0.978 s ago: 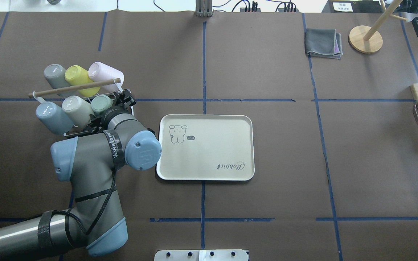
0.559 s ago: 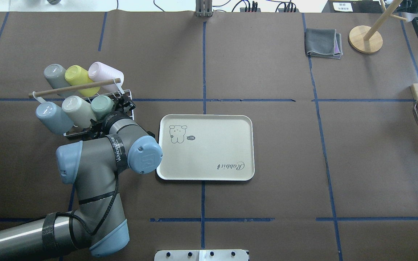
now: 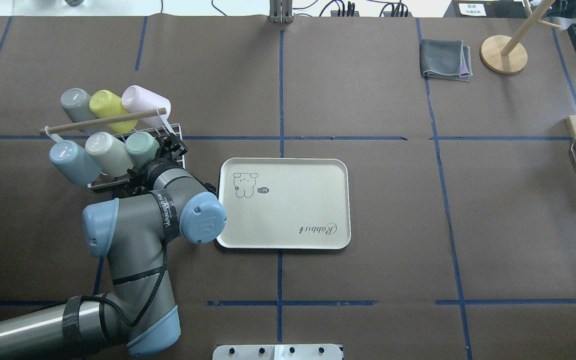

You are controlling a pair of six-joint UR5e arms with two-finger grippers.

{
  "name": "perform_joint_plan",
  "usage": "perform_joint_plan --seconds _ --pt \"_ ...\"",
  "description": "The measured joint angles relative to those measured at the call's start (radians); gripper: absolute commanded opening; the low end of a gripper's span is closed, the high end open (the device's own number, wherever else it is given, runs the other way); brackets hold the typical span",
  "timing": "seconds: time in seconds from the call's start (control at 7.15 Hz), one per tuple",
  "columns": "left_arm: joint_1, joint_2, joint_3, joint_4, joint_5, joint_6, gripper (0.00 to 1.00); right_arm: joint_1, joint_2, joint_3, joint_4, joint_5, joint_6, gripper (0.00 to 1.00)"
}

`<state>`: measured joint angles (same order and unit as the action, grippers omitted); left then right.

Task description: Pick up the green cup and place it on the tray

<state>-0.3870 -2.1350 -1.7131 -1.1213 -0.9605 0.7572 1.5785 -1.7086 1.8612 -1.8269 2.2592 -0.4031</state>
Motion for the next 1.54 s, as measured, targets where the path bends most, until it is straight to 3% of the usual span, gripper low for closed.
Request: perform_joint_plan --seconds 0.14,0.28,1.12,1.54 --pt "0.001 -0.001 0.004 0.000 0.002 -0.009 0.72 0.000 0.000 0.000 0.000 -0.001 0.001 1.00" --pt "0.001 -0.002 0.006 0.000 0.008 -0.014 0.69 0.000 0.000 0.000 0.001 -0.001 0.001 1.00" --pt "-0.015 0.000 -0.057 0.016 0.020 -0.005 0.69 0.000 0.001 0.000 0.001 -0.003 0.002 1.00" --pt "-0.020 0.004 -0.187 0.118 0.018 -0.002 0.71 -0.001 0.001 0.000 0.001 -0.001 0.003 1.00"
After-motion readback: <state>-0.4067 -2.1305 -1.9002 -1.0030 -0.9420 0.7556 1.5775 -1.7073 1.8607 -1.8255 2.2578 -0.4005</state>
